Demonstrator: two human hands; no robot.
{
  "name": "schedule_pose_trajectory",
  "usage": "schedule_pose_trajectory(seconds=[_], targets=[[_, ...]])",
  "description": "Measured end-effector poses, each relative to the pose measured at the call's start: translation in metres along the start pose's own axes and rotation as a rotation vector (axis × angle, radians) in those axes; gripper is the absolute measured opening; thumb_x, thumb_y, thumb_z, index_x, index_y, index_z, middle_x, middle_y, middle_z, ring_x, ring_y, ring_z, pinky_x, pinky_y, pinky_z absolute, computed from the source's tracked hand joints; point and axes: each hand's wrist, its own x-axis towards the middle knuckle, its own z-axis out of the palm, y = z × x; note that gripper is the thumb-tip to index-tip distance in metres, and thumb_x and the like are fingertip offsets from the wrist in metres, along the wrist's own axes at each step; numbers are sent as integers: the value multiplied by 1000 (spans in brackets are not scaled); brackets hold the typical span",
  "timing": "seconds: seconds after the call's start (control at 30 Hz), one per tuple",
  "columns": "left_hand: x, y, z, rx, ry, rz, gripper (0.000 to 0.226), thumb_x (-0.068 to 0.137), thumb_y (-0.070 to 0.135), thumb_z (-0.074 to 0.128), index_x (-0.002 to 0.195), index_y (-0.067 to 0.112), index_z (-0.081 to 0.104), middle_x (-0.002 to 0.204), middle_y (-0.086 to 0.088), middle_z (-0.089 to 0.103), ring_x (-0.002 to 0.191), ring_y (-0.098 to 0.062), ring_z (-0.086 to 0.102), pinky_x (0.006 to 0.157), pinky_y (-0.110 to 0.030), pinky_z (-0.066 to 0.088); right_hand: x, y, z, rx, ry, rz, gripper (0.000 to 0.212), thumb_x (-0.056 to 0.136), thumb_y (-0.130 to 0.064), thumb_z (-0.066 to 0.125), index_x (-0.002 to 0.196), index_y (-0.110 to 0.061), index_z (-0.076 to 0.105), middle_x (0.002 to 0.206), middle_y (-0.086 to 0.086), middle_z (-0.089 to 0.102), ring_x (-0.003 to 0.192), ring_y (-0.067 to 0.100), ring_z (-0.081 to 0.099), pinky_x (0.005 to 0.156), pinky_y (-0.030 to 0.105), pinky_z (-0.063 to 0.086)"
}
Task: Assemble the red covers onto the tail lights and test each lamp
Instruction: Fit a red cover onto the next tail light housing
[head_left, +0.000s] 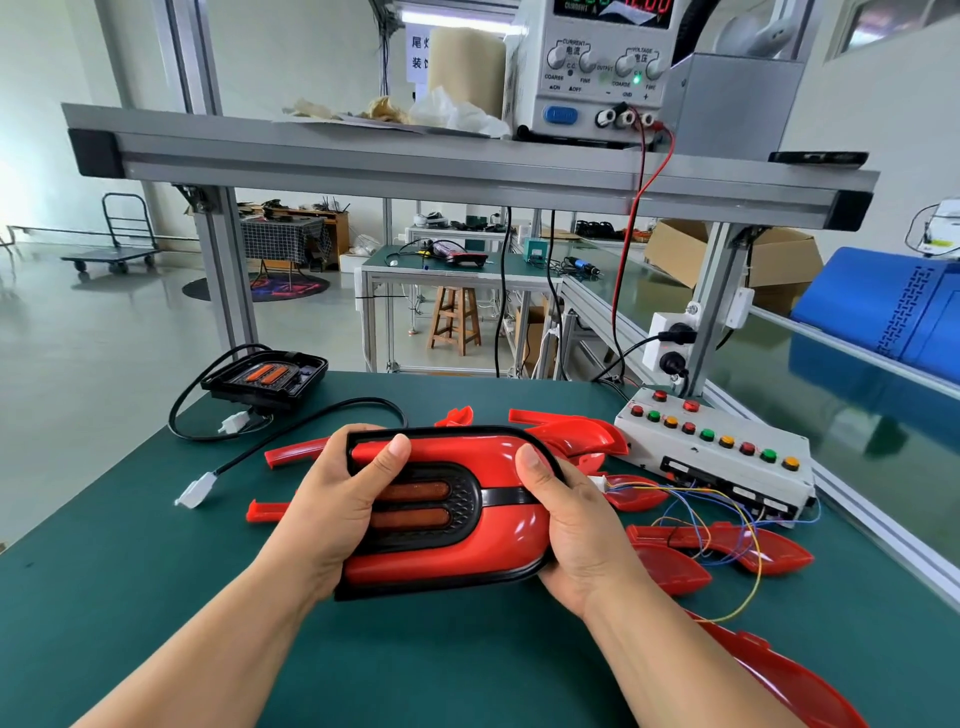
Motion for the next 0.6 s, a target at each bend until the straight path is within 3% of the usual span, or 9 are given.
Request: schedule_pose_trajectory(seconds=[0.13,0.33,0.6], targets=[[1,-2,1,-3,-10,-1,42,74,35,73,106,15,55,93,-22,72,79,-40,72,57,-44,58,0,1,-3,6,4,23,34,74,-32,74,99,-10,75,105,21,72,89,32,72,70,41,60],[2,-3,-1,16,-6,39,33,74,38,72,98,19,60,92,-23,72,79,-41,72,58,-47,58,1,4,-5,5,-6,53,56,72,-38,75,117,-5,68,113,22,70,103,39,68,84,50,57],[3,-1,-3,2,-23,18,31,68,37,76,91,22,62,89,-24,71,75,-42,71,58,-47,57,2,5,-7,-10,-11,84,59,71,-38,77,117,-2,67,114,24,69,105,42,66,90,57,53]])
